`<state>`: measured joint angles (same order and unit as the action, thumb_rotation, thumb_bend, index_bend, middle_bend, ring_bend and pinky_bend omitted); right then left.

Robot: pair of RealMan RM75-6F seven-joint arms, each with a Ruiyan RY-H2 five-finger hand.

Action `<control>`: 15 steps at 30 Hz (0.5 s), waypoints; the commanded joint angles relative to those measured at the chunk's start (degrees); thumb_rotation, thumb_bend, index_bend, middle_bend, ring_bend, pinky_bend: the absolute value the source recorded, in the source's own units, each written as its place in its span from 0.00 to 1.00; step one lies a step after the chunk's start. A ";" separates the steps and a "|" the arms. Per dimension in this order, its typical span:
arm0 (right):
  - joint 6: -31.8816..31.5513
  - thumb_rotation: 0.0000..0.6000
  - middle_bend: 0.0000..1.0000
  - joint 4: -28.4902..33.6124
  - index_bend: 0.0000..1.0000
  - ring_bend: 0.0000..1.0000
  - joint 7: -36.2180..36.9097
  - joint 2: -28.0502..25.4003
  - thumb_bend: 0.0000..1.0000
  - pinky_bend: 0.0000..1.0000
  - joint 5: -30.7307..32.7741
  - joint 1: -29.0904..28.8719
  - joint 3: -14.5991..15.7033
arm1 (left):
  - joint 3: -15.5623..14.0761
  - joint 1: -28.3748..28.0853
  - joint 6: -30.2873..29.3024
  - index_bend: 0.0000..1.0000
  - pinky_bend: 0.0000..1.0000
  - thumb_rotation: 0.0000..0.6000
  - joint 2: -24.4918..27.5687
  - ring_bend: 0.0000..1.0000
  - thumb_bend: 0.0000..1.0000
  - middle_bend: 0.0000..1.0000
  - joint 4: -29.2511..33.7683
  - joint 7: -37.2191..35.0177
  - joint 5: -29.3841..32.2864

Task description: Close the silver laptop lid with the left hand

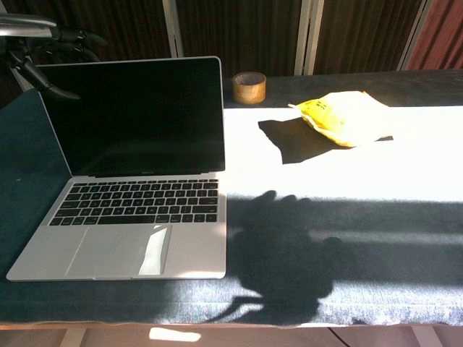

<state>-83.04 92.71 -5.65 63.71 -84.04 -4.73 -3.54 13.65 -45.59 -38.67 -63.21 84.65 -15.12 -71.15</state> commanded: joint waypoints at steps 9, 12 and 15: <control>-0.31 1.00 0.00 -0.04 0.00 0.00 0.70 -0.40 0.26 0.00 -0.40 0.22 0.17 | -0.89 -0.52 -0.96 0.08 0.15 1.00 -0.28 0.14 0.26 0.26 0.38 1.52 -0.93; -0.44 1.00 0.00 -0.06 0.00 0.00 0.91 -0.50 0.26 0.00 -0.65 0.25 0.22 | -1.52 -0.39 -1.95 0.10 0.20 1.00 0.09 0.17 0.26 0.31 2.01 4.08 -1.12; -0.62 1.00 0.00 0.01 0.00 0.00 0.90 -0.48 0.26 0.00 -1.02 0.30 0.34 | -1.97 -0.07 -3.38 0.11 0.22 1.00 0.60 0.19 0.26 0.32 4.27 6.56 -1.28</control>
<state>-83.63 92.70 -4.73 63.22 -85.04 -4.44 -3.23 12.08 -45.88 -41.19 -63.00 87.78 -9.75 -72.28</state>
